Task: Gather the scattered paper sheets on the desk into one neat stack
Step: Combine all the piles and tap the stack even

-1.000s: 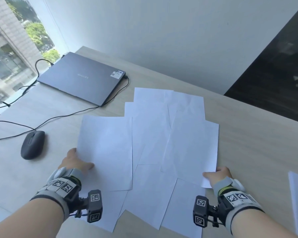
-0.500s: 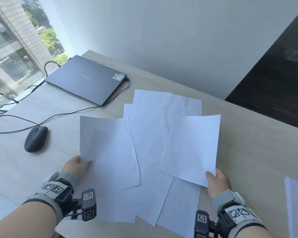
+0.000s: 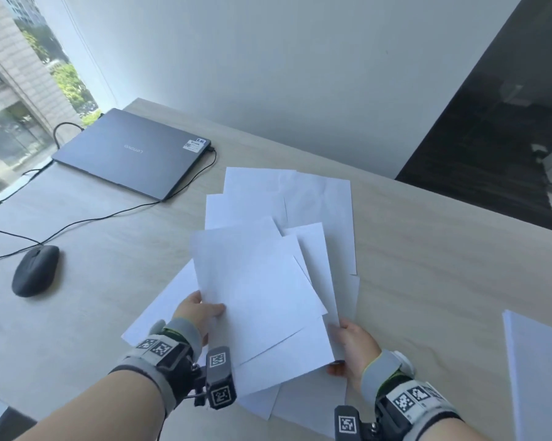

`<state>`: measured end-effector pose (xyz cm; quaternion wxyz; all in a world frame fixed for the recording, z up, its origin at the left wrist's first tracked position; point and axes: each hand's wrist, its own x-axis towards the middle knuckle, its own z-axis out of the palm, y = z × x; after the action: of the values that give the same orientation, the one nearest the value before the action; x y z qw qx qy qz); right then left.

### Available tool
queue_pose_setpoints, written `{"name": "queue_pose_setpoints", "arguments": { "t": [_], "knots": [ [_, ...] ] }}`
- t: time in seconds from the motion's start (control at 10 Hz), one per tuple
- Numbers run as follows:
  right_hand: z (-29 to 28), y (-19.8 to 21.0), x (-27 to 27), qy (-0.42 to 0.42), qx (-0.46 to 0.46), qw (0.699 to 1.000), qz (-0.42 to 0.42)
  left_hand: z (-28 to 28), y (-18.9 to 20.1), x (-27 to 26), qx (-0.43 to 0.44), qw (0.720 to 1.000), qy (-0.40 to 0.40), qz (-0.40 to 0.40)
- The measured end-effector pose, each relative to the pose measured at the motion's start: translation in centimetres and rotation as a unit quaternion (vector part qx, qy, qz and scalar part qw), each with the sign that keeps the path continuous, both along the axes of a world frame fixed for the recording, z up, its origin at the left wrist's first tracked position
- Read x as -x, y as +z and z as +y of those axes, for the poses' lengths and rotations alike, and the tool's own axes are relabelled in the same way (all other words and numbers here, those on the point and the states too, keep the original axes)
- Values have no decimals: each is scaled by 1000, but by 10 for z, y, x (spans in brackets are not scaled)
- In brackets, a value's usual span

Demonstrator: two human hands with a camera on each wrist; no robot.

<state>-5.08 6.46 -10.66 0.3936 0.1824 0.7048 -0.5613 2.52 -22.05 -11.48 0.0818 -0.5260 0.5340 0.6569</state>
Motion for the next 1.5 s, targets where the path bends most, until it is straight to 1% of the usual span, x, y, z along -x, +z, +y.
{"name": "queue_pose_setpoints", "arguments": {
  "t": [0.1,0.2,0.3,0.4,0.5,0.6,0.7,0.8,0.9,1.0,1.1,1.2,1.3,1.4,1.5],
  "knots": [
    [1,2,4,-30,31,999,-29,24,-3,18,30,996,-86,-15],
    [1,10,12,-36,-61,997,6,41,5,30,50,987,-151,4],
    [0,29,21,-509,184,838,-65,46,11,37,65,978,-198,13],
    [7,9,24,-218,-5,976,6,44,10,48,125,958,-259,-2],
    [12,-14,32,-137,-3,990,19,27,8,58,276,920,-267,-76],
    [12,-8,40,-96,-50,992,61,6,9,69,323,916,-176,-162],
    [3,-2,47,-60,-81,989,110,-6,7,74,326,907,-157,-214],
    [-7,-3,56,-10,-113,985,128,-7,9,73,341,874,-229,-261],
    [-18,-9,58,19,-107,985,131,-3,11,78,332,862,-266,-277],
    [-23,-15,58,29,-91,987,128,-3,14,83,305,874,-261,-273],
    [-22,-19,57,35,-96,986,135,-1,14,85,302,884,-234,-269],
    [-20,-18,56,39,-96,985,137,3,9,89,307,886,-215,-271],
    [-16,-18,56,46,-99,985,134,4,8,94,299,885,-197,-297],
    [-15,-20,54,51,-97,985,132,7,5,98,280,892,-184,-304],
    [-12,-22,51,52,-89,986,131,5,5,98,282,893,-177,-303]
  ]
}}
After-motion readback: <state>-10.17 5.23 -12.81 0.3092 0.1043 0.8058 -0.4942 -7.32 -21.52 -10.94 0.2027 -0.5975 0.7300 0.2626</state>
